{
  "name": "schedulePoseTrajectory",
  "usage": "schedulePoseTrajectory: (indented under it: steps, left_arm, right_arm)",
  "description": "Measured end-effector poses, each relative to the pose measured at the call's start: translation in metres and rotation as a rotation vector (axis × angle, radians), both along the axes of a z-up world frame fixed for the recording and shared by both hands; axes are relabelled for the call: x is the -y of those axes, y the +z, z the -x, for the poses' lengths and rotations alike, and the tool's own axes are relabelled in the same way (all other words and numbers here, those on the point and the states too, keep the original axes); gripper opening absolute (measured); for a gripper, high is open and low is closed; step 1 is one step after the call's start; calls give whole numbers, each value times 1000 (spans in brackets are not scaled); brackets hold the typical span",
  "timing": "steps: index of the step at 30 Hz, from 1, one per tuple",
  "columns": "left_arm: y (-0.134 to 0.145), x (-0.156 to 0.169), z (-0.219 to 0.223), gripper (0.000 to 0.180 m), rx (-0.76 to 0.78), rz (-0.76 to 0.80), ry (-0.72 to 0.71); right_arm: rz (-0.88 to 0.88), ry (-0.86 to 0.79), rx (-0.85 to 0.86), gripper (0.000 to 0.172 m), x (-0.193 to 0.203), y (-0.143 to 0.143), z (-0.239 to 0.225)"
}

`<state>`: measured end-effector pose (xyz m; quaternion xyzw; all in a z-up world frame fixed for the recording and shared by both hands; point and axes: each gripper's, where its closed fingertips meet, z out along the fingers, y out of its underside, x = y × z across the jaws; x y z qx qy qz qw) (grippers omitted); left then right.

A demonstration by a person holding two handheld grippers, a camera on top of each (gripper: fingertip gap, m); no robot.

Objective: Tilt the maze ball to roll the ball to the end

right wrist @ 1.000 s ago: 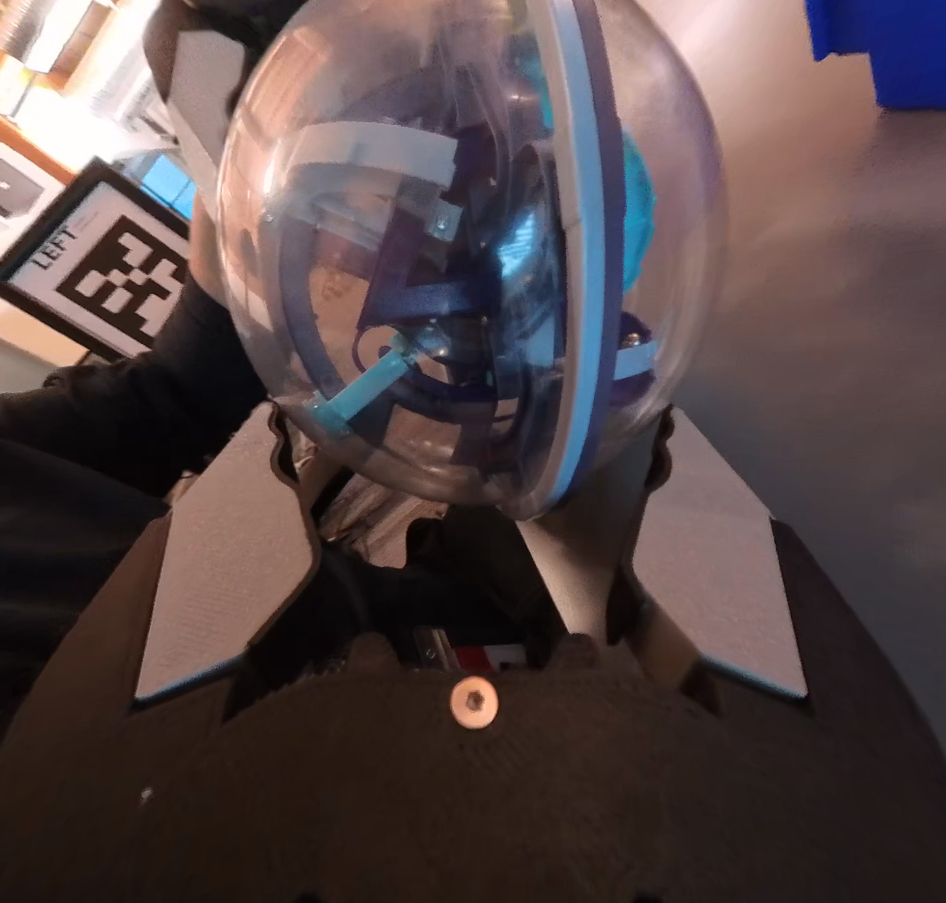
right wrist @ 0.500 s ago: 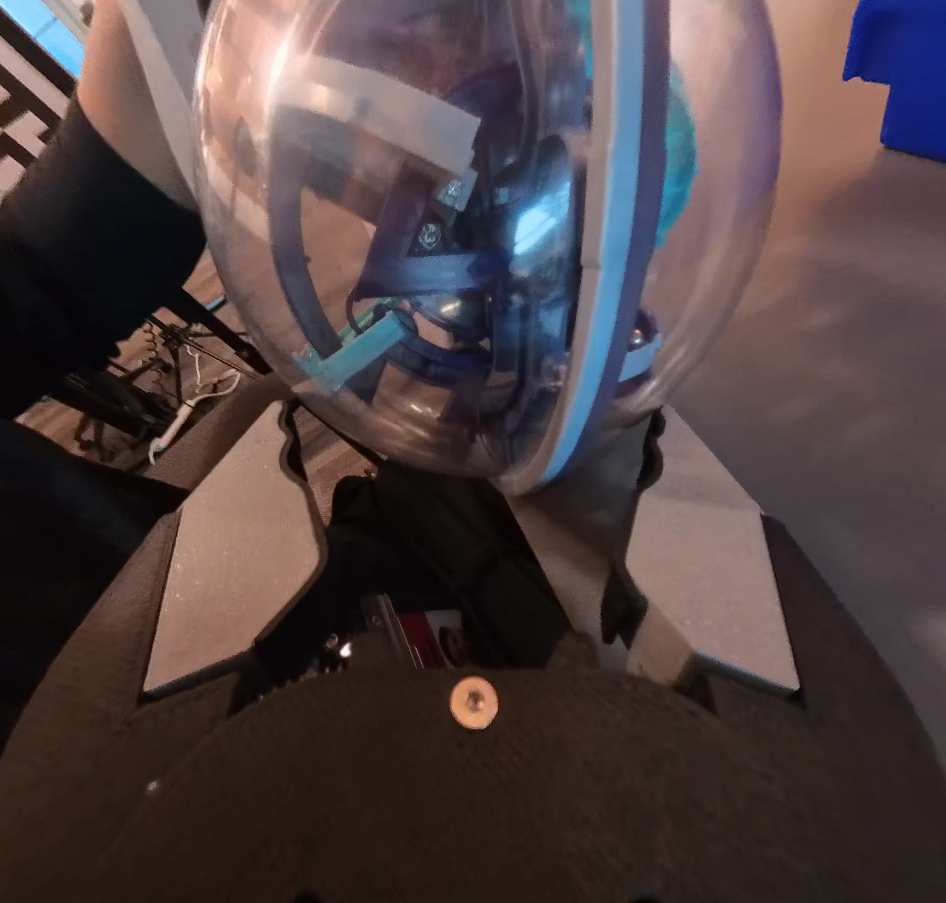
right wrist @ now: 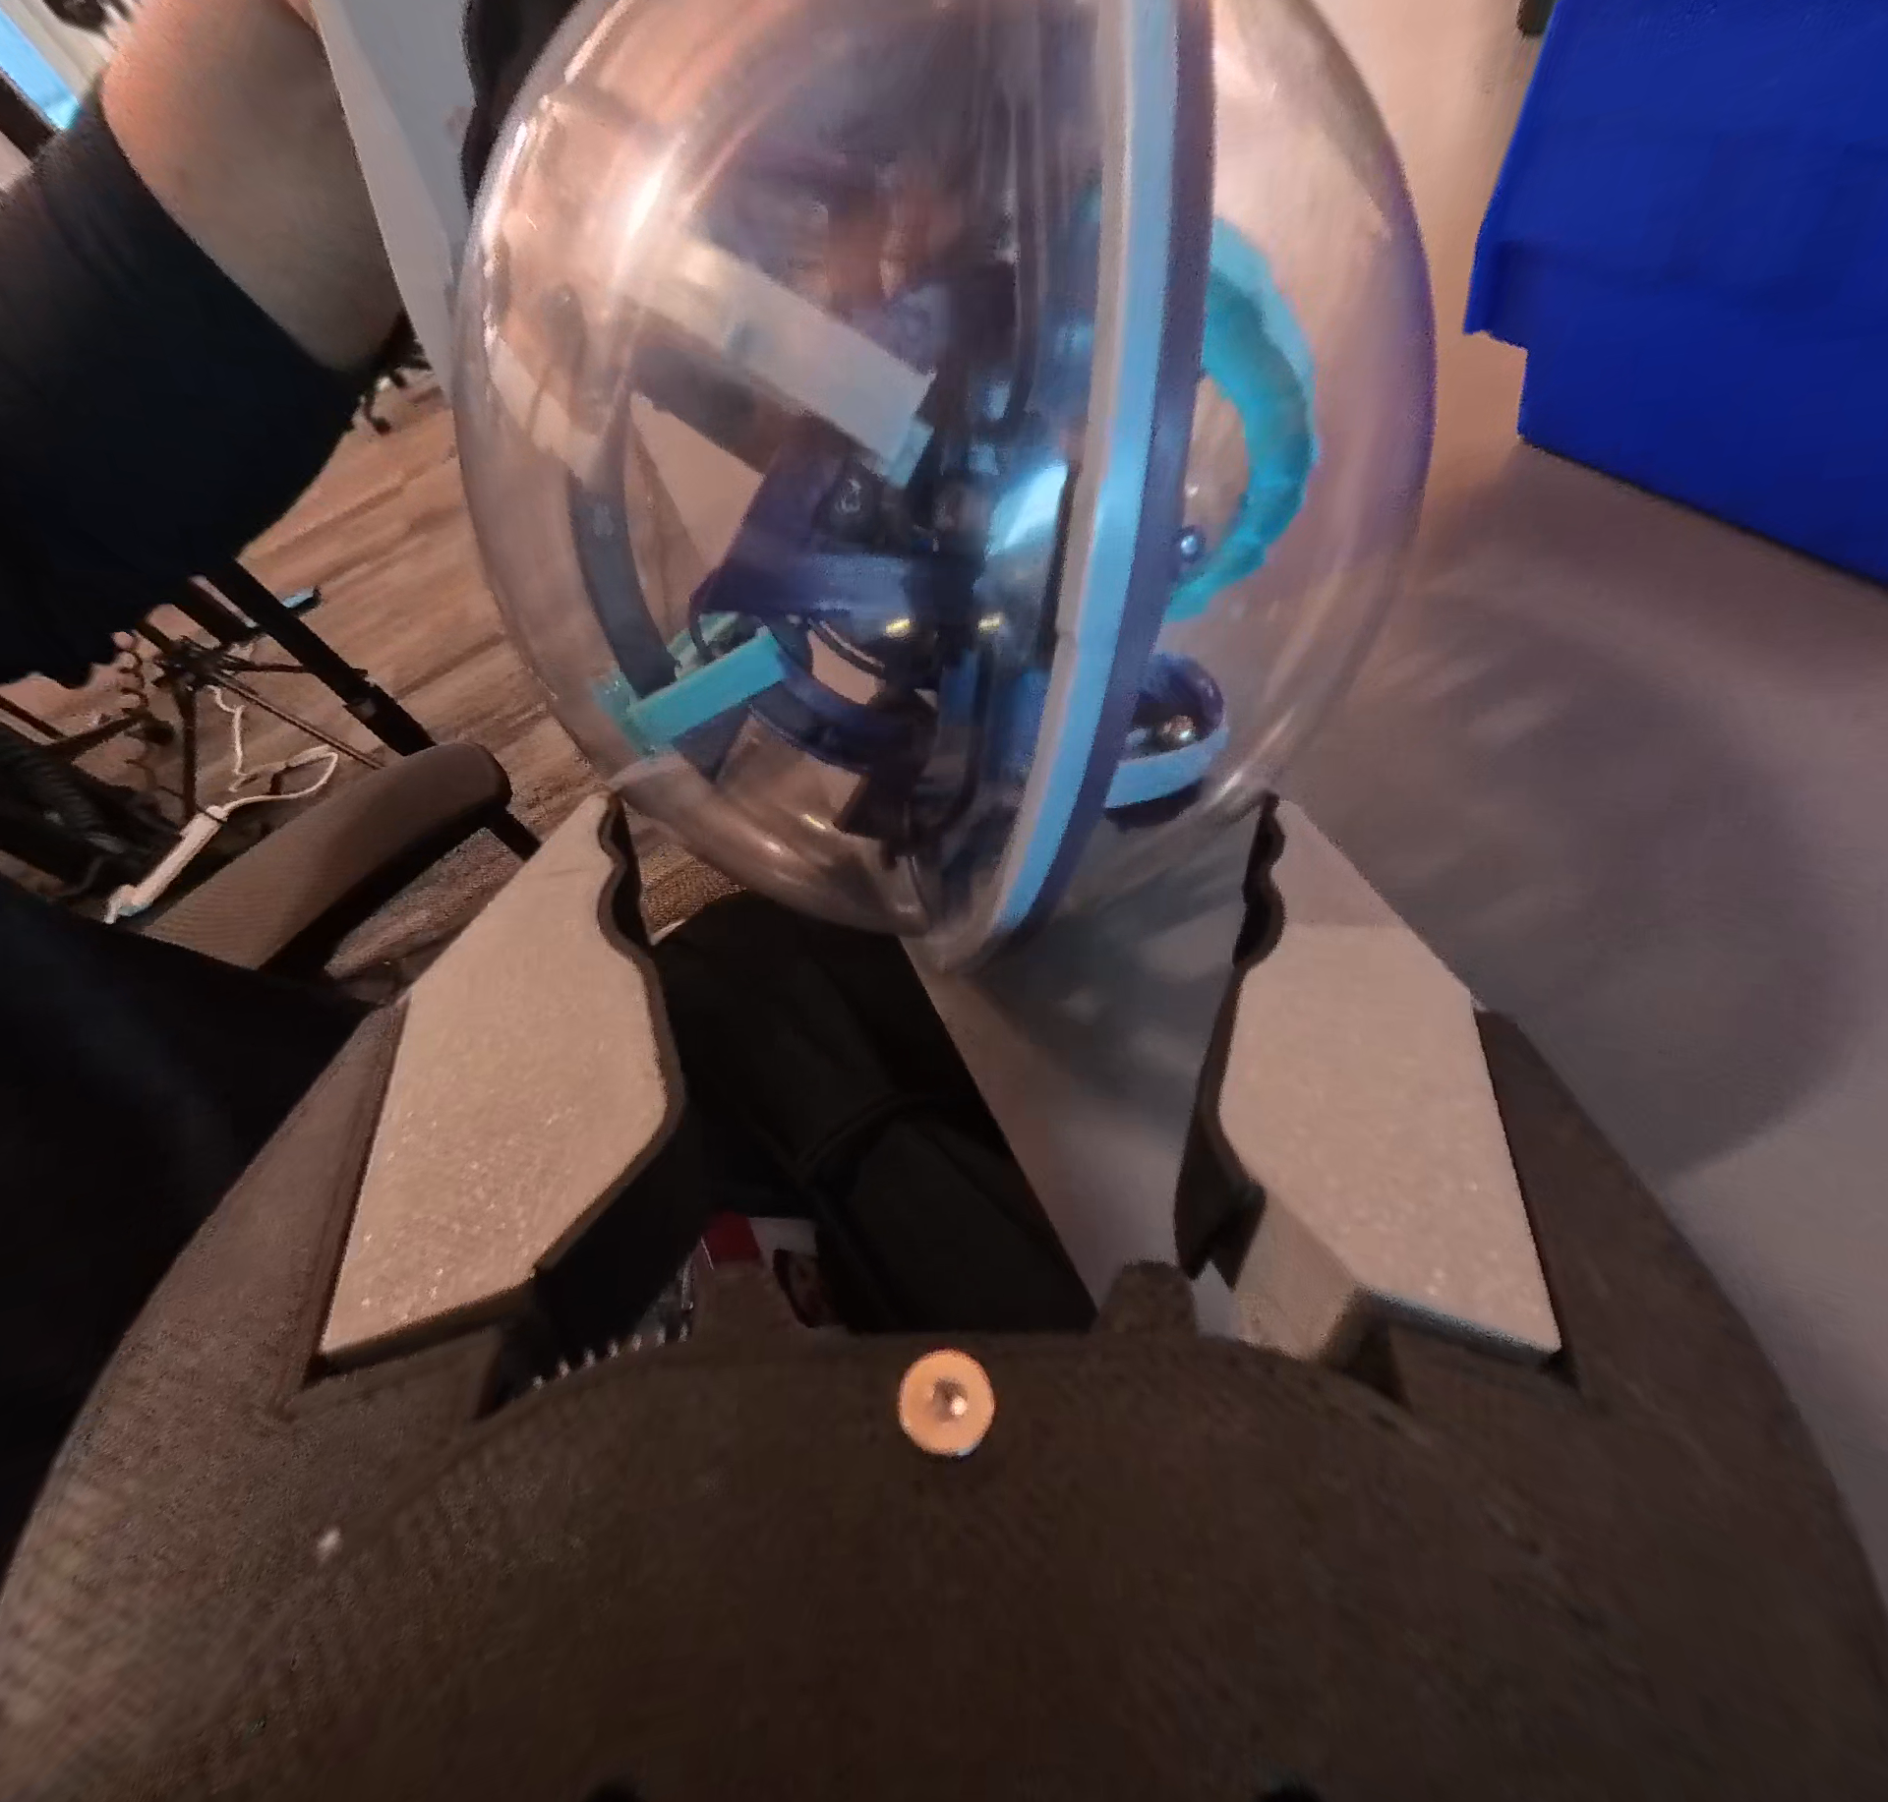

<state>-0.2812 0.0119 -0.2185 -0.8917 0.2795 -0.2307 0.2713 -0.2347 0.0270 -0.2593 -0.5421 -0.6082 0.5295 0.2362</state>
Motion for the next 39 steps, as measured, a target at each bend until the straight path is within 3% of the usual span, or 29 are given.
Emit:
schedulePoseTrajectory:
  steps: [5, 10, 16, 24, 30, 34, 36, 39]
  left_arm:
    - [6, 3, 6, 131, -9, -46, 54]
    - [-9, 7, 5, 140, -98, -46, 78]
    - [-1, 4, -4, 146, -127, -61, 106]
    - [-13, 7, -5, 159, -240, -29, 76]
    - [-14, 7, -2, 159, -236, -20, 64]
    - [-14, 6, -3, 159, -244, -39, 45]
    - [-13, 6, -3, 159, -253, -40, 39]
    - [-13, 9, 1, 159, -278, -31, 35]
  right_arm:
    - [8, -22, 1, 109, 3, -7, 0]
    - [29, -30, -12, 106, 4, -6, 2]
    - [-37, -16, 20, 98, 14, -17, 0]
    - [-88, 46, 33, 105, 23, -20, -5]
    - [-14, 96, -44, 106, 8, 10, -30]
    - [56, 158, -185, 83, 1, 46, -40]
    - [85, 193, -185, 93, 9, 48, -40]
    - [79, 212, -201, 78, 16, 46, -42]
